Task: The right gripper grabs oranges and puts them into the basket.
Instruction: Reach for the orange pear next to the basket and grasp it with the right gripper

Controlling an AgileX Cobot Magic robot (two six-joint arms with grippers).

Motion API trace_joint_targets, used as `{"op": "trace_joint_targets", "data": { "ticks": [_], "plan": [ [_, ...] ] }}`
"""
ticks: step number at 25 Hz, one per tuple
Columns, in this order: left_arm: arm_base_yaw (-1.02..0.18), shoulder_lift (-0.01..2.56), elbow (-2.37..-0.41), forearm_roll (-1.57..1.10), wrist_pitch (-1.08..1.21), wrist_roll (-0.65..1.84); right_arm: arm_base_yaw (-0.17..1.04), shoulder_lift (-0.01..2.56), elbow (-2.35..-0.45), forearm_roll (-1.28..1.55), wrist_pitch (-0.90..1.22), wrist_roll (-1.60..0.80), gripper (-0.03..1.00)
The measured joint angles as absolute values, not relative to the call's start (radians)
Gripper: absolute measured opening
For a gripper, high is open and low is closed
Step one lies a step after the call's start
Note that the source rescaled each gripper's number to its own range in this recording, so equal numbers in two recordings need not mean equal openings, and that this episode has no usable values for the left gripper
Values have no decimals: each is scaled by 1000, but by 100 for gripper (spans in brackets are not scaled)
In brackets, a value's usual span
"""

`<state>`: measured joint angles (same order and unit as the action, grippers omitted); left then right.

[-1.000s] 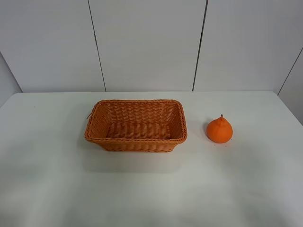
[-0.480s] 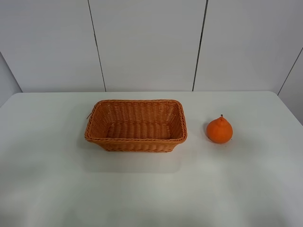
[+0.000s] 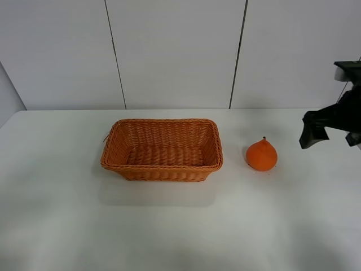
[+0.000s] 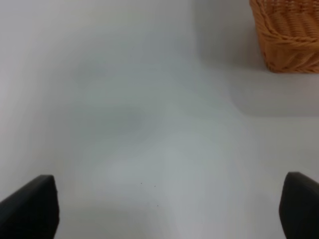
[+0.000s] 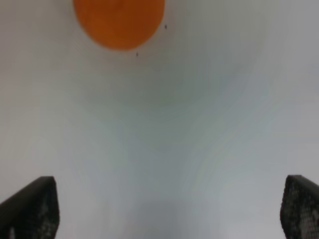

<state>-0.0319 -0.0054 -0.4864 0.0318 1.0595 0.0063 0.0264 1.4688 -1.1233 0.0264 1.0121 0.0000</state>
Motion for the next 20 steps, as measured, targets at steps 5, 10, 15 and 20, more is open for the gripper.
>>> {"op": "trace_joint_targets", "data": {
  "ticks": [5,10,15,20],
  "plan": [
    [-32,-5,-486,32,1060,6,36,1727,-1361,34,1031,-13,98],
    [-32,-5,-486,32,1060,6,95,1886,-1521,49,1060,-29,98],
    [-32,-5,-486,32,1060,6,101,1981,-1566,56,1066,-23,98],
    [-32,-5,-486,32,1060,6,101,2074,-1567,62,1030,-23,98]
  ]
}}
